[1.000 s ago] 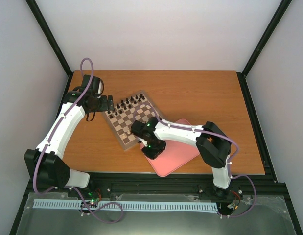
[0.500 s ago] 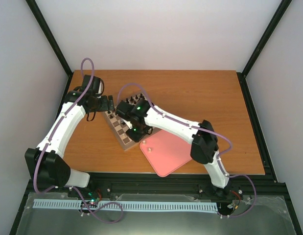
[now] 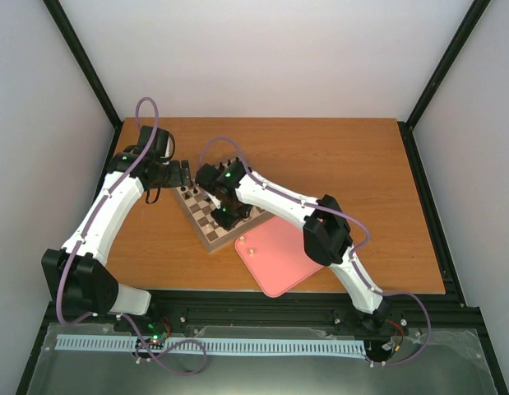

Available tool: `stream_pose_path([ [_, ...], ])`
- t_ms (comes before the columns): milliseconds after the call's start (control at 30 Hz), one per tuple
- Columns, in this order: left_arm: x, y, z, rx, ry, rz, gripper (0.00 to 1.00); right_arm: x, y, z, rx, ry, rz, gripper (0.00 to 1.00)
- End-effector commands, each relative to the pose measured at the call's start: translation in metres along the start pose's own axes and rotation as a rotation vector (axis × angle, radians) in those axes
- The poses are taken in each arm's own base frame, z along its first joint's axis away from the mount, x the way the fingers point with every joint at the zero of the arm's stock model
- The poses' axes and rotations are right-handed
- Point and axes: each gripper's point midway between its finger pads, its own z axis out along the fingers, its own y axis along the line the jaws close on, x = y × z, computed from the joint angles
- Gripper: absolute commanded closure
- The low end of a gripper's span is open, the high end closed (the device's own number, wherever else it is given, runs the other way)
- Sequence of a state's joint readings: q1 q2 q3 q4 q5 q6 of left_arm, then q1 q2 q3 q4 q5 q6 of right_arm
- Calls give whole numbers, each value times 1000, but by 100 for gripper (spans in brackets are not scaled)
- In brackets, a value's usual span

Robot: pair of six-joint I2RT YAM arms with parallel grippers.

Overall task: Set up the chess pieces on the board
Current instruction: Place the chess piece on the chessboard.

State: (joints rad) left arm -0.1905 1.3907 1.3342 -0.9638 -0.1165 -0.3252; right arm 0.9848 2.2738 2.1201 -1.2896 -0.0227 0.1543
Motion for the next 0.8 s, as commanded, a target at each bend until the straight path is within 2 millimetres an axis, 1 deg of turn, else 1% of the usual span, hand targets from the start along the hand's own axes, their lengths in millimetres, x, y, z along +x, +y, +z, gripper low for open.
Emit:
stream_pose_path([
  [0,-13,2,-11,-4,-48,-12,0,-16,-3,8,-11,-37,12,90],
  [233,-13,4,-10,-17,-50,-11,0,-22,-6,23,-4,-28,10,89],
  [300,-13,5,-10,-21,-48,-9,0,-30,-8,18,-1,-53,15,89],
  [367,-13,5,-10,-22,-51,-9,0,-32,-10,19,7,-55,17,89],
  [533,-12,6,-9,-24,-47,-7,0,-31,-12,23,8,-44,18,89],
  [767,-11,6,-6,-24,-42,-7,0,-23,-12,26,4,-11,11,89],
])
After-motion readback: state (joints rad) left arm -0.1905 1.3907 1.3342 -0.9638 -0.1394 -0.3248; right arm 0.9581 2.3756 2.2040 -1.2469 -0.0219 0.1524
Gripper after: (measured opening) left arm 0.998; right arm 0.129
